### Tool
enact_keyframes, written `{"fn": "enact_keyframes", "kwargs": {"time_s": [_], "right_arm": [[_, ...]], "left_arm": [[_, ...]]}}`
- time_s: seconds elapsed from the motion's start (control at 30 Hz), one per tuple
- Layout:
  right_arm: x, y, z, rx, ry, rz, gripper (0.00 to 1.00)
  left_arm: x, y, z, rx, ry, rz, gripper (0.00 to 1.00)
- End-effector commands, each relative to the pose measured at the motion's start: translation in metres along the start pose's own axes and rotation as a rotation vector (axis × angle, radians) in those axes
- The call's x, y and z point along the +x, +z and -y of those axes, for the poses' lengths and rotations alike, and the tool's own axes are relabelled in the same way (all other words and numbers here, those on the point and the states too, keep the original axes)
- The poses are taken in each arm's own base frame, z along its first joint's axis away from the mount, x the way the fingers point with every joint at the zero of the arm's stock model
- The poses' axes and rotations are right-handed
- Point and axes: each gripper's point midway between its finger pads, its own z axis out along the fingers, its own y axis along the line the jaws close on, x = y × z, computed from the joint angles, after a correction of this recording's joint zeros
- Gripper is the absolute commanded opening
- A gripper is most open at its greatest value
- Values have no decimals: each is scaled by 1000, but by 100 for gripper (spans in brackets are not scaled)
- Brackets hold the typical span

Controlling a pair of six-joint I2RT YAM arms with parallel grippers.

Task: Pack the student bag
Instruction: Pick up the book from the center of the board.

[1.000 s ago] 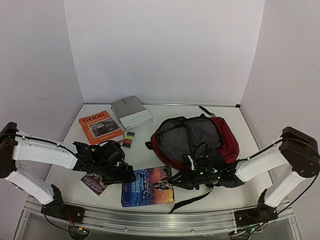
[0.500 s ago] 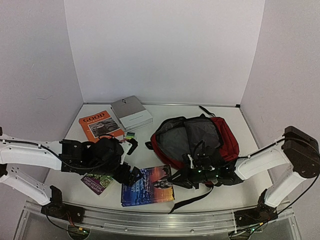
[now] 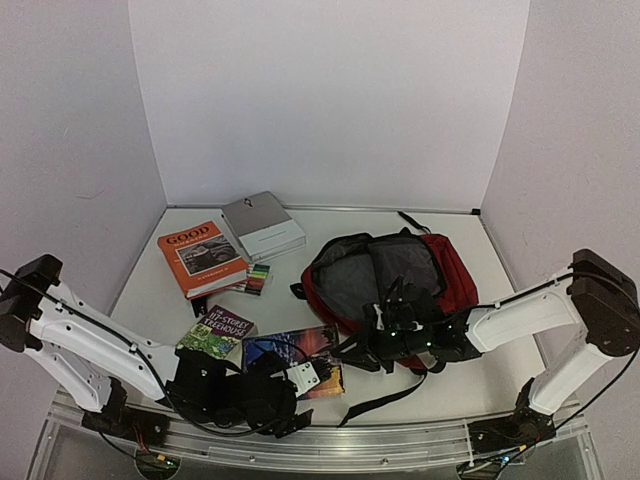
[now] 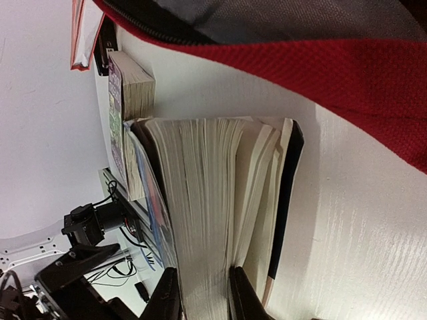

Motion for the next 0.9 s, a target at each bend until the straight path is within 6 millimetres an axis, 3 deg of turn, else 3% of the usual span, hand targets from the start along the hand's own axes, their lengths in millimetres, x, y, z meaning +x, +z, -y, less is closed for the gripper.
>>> {"fn": "enact_keyframes", "kwargs": {"time_s": [0.0,0.4,0.6,0.77,0.87], "right_arm": [[-14,-12,-68,-183,-29,47,0],[-10,-22,-80,-216,-16,29,0],[-9,-23,-78,-212,-4,31,0],[-13,-26,-84,-222,-9,49,1],[-16,-28,-85,-214,-15,73,13]], "left_arm": [[-26,5,-1,-109,27,83,100],[3,38,-29,-469,119,-44,98],[1,25,-51,-639,84,-49,54],[1,23,-52,-632,72,-58,32],[-3,20,-50,-593,54,-49,20]]}}
